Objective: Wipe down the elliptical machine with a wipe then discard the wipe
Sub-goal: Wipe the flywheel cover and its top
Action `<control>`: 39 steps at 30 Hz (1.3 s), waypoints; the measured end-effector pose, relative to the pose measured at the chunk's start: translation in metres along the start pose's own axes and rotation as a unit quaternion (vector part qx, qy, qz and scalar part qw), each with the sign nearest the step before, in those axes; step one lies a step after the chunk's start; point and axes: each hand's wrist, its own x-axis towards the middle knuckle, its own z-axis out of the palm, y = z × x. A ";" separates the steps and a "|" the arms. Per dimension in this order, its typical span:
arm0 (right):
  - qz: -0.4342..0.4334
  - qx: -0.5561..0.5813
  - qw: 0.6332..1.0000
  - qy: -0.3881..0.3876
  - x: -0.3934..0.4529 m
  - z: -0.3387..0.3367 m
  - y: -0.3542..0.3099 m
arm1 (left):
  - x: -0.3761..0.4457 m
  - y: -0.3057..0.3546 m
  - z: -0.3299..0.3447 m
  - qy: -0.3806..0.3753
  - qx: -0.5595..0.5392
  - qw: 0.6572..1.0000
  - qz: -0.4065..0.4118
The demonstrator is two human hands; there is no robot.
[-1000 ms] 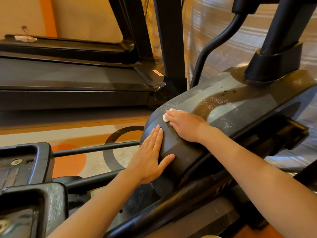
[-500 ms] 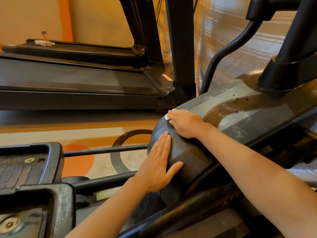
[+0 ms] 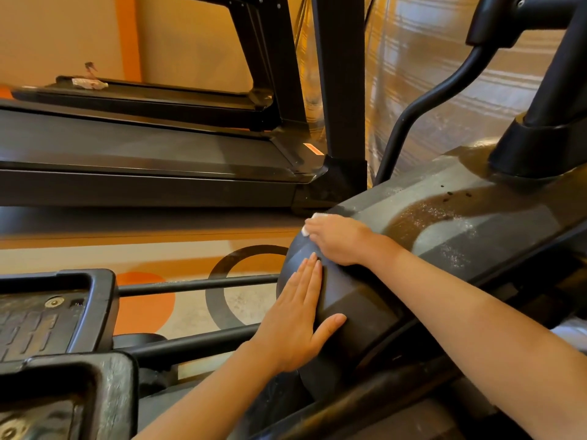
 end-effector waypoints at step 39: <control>0.138 0.017 0.990 -0.017 -0.013 -0.031 0.068 | 0.001 -0.006 0.004 0.002 0.022 1.000 -0.010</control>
